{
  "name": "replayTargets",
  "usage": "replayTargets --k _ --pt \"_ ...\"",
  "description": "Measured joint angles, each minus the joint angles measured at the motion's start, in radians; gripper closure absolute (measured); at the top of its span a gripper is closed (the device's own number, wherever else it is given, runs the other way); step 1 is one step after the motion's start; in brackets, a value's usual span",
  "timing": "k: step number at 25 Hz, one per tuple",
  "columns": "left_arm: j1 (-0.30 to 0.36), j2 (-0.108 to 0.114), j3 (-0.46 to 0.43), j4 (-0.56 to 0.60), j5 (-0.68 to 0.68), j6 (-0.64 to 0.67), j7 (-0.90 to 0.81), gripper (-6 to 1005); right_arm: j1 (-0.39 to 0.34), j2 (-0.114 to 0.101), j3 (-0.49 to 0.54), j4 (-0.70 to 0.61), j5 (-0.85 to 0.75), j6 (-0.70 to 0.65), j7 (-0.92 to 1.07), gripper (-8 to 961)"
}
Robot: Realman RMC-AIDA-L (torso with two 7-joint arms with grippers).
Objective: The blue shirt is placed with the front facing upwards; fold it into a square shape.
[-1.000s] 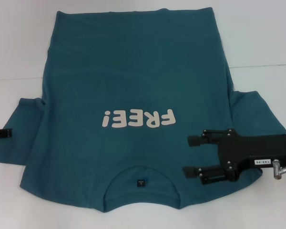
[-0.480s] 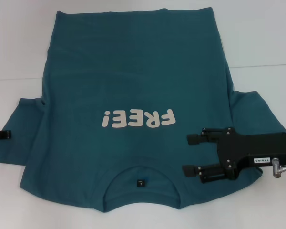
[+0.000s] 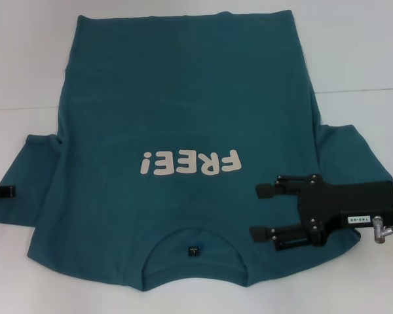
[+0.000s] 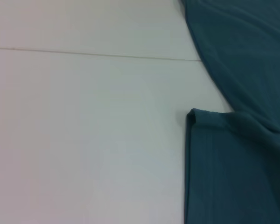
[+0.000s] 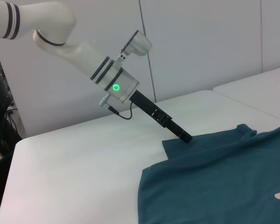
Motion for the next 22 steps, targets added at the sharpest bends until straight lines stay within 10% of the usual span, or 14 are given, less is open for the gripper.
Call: replayTargets --k 17,22 --pt "-0.022 -0.032 0.001 -0.014 0.023 0.059 0.028 233 -0.001 0.001 0.0 0.0 -0.001 -0.002 0.005 43" --pt "0.001 -0.076 0.003 -0.106 0.027 0.075 0.038 242 -0.005 0.001 0.0 0.0 -0.001 -0.002 0.005 43"
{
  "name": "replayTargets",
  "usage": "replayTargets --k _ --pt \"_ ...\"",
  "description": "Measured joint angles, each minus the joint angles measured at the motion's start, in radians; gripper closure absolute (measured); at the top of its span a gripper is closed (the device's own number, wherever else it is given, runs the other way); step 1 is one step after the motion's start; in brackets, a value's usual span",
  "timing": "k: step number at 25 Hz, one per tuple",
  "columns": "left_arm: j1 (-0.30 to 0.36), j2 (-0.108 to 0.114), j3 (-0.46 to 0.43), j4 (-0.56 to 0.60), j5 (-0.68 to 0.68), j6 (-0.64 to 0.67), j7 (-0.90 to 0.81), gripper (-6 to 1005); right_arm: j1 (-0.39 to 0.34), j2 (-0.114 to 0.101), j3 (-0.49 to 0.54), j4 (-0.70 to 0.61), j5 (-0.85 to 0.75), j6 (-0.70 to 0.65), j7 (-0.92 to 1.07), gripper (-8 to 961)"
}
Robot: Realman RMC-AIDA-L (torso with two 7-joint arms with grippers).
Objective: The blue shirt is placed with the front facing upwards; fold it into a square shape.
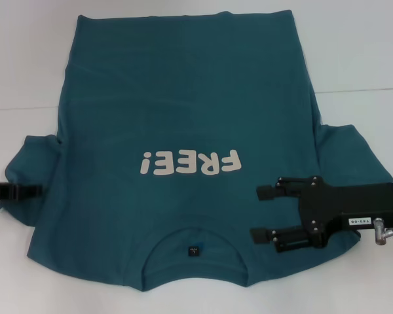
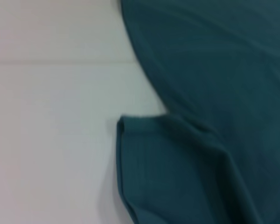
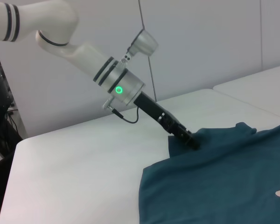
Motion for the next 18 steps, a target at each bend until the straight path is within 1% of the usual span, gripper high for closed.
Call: replayTargets --k 1,3,6,10,18 --pt "0.007 -0.01 0.001 -0.025 0.001 0.003 0.002 244 -0.001 0.0 0.0 0.0 0.0 0.0 0.0 43" --pt "0.012 -0.016 0.0 -0.048 0.002 0.011 0.002 261 -0.002 0.0 0.0 0.0 0.0 0.0 0.0 43" --pt "0.01 -0.012 -0.002 -0.051 0.002 0.019 -0.003 286 -0.003 0.0 0.0 0.0 0.0 0.0 0.001 43" --pt "0.01 -0.016 -0.008 -0.066 0.002 0.018 -0.006 430 -0.003 0.0 0.0 0.0 0.0 -0.001 0.001 43" --pt "0.003 -0.011 -0.004 -0.049 0.001 0.022 -0.006 744 -0.005 -0.002 0.0 0.0 0.0 0.0 0.001 43"
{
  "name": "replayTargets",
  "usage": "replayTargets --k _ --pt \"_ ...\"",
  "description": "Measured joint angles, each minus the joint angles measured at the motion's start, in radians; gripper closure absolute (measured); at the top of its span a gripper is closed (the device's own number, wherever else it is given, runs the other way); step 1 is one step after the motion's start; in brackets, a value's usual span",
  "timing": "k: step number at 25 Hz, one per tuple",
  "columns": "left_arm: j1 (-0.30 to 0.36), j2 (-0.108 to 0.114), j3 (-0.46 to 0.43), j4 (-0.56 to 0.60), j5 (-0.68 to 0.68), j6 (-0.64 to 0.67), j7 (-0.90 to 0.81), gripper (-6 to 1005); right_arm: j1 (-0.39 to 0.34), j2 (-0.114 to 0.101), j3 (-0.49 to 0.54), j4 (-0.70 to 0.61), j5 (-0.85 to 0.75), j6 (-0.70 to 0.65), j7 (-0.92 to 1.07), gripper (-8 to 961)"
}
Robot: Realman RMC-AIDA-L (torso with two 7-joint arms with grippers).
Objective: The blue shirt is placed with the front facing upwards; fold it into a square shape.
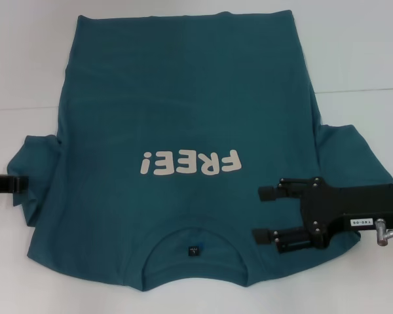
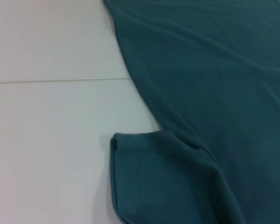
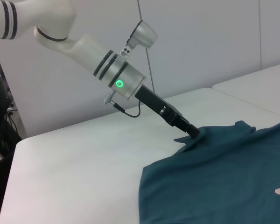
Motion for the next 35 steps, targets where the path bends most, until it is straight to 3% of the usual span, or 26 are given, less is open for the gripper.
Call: replayTargets --k 5,8,19,27,35 --pt "0.007 0.002 -0.006 -0.003 -0.001 0.0 0.0 938 0.0 -0.001 0.0 0.0 0.0 0.001 0.0 43" --pt "0.008 0.003 -0.006 -0.004 -0.007 0.005 0.001 967 0.0 -0.001 0.0 0.0 0.0 0.001 0.0 43" --pt "-0.005 -0.01 0.0 -0.007 -0.011 0.008 0.009 968 -0.002 0.0 0.001 -0.009 0.0 0.002 0.0 42" --pt "0.056 -0.048 -0.01 -0.142 -0.005 -0.001 -0.037 932 -0.007 0.0 0.003 -0.009 0.0 0.002 0.0 42" --pt "0.079 -0.029 -0.012 -0.146 0.018 -0.052 -0.131 837 -0.004 -0.001 0.0 -0.011 0.0 0.005 0.0 42"
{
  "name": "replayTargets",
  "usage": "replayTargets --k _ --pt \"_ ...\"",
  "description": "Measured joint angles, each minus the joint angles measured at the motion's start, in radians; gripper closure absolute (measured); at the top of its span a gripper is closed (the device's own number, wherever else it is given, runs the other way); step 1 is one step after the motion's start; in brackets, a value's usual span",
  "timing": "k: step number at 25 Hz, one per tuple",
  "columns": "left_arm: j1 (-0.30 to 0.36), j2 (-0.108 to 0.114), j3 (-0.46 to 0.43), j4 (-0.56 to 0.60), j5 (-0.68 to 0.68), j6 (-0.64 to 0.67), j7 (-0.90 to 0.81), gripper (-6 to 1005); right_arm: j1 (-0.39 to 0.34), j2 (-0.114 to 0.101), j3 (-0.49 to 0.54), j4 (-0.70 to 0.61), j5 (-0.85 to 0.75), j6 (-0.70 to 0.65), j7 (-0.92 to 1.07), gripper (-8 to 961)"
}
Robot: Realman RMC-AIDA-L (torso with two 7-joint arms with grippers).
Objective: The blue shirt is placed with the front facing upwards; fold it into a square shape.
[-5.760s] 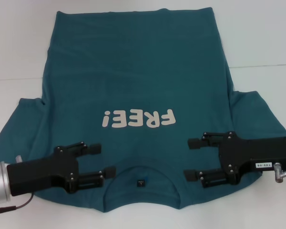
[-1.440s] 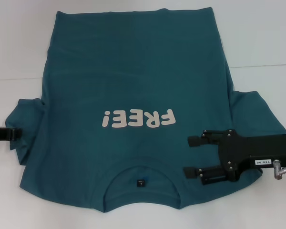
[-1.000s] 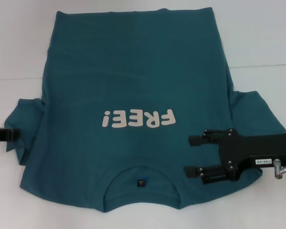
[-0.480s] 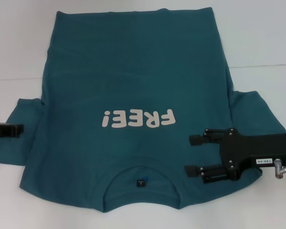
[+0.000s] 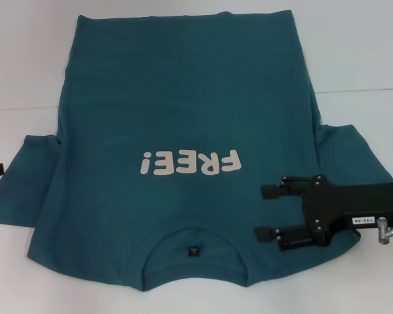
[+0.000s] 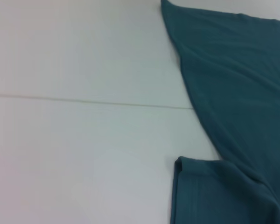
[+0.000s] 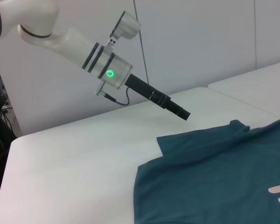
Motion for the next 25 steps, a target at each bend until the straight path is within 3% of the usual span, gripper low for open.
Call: replayTargets --k 4,8,19,25 --pt "-0.035 0.042 -0.001 0.084 -0.001 0.011 -0.047 667 0.005 0.0 0.0 0.0 0.0 0.001 0.0 42" --pt "-0.062 0.067 -0.019 0.148 -0.003 0.018 -0.056 533 0.006 0.0 -0.001 0.0 0.0 0.002 0.0 42" --pt "-0.068 0.07 -0.046 0.159 0.001 0.009 -0.047 178 0.002 0.0 -0.001 0.0 0.0 0.002 0.0 42" --pt "-0.072 0.069 -0.041 0.185 0.002 0.0 -0.044 135 0.003 0.0 0.0 0.0 0.0 0.002 0.0 42"
